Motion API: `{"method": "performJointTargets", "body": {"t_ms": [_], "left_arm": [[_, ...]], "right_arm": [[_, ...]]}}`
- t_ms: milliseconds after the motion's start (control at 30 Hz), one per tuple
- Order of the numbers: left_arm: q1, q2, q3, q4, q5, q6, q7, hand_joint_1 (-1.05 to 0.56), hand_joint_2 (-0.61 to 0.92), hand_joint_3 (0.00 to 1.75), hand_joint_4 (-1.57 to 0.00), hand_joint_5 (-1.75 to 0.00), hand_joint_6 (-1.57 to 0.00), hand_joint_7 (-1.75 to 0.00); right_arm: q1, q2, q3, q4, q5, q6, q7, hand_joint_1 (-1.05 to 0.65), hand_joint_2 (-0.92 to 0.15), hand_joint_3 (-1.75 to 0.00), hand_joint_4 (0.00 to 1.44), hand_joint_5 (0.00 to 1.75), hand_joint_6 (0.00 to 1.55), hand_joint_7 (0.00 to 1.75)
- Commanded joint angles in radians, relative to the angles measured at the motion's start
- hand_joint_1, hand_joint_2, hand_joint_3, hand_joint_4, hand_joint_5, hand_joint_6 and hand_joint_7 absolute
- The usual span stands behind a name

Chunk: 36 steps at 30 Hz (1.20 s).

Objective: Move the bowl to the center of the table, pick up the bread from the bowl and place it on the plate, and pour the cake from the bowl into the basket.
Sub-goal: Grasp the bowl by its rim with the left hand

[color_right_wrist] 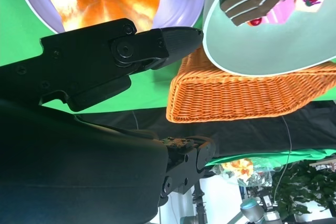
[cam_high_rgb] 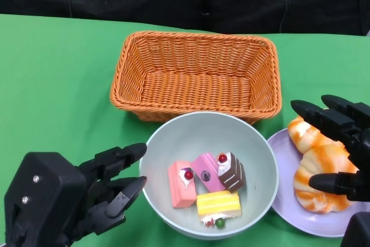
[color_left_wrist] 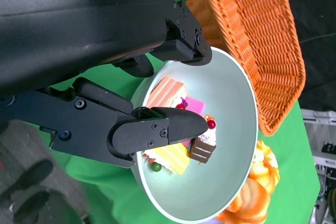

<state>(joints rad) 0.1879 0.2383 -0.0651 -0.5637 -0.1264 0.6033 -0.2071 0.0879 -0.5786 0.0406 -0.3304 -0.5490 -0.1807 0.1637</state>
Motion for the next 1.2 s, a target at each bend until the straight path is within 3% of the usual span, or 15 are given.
{"method": "performJointTargets", "body": {"t_ms": [33,400,600,700,867,900,933,1033,1200], "left_arm": [[0.021,0.032,-0.016,0.008,0.073,-0.091,0.019,-0.58,0.92,0.45,-0.28,-0.59,-0.45,-0.02],[0.085,0.099,-0.042,0.108,0.343,-0.565,0.053,-0.66,0.92,0.39,-0.16,-0.55,-0.42,0.00],[0.096,0.089,-0.033,0.125,0.383,-0.635,0.048,-0.66,0.92,0.40,-0.15,-0.56,-0.40,0.00],[0.080,0.155,-0.027,0.162,0.532,-0.850,0.124,-0.65,0.92,0.36,-0.12,-0.57,-0.39,0.00],[0.078,0.152,-0.016,0.198,0.565,-0.929,0.145,-0.65,0.92,0.35,-0.10,-0.59,-0.38,0.00],[0.060,0.187,-0.014,0.203,0.634,-0.987,0.168,-0.65,0.92,0.35,-0.10,-0.59,-0.38,0.00],[0.047,0.217,-0.012,0.203,0.697,-1.039,0.188,-0.68,0.92,0.22,-0.11,-0.67,-0.44,-0.02],[0.027,0.257,-0.006,0.216,0.798,-1.140,0.236,-0.67,0.91,0.09,-0.14,-0.77,-0.50,-0.05],[0.022,0.252,0.003,0.236,0.822,-1.183,0.257,-0.66,0.92,0.03,-0.16,-0.79,-0.53,-0.05]], "right_arm": [[0.030,0.002,-0.017,-0.027,0.027,-0.005,0.021,-0.58,-0.92,-0.16,0.20,0.12,0.21,0.05],[0.043,0.067,0.000,-0.037,0.037,0.022,0.030,-0.54,-0.92,-0.16,0.18,0.15,0.20,0.04],[0.047,0.074,-0.004,-0.038,0.038,0.018,0.030,-0.54,-0.92,-0.15,0.18,0.16,0.20,0.04],[0.052,0.087,-0.004,-0.060,0.050,0.040,0.043,-0.52,-0.92,-0.15,0.17,0.16,0.19,0.03],[0.053,0.092,-0.006,-0.066,0.050,0.046,0.049,-0.52,-0.92,-0.15,0.17,0.17,0.19,0.03],[0.053,0.099,-0.008,-0.070,0.061,0.050,0.051,-0.52,-0.92,-0.15,0.16,0.17,0.19,0.03],[0.056,0.106,-0.010,-0.079,0.069,0.057,0.054,-0.51,-0.92,-0.16,0.16,0.18,0.19,0.03],[0.067,0.118,-0.016,-0.097,0.087,0.067,0.055,-0.50,-0.92,-0.16,0.16,0.19,0.20,0.03],[0.071,0.120,-0.018,-0.102,0.092,0.070,0.056,-0.49,-0.92,-0.16,0.16,0.20,0.20,0.03]]}}
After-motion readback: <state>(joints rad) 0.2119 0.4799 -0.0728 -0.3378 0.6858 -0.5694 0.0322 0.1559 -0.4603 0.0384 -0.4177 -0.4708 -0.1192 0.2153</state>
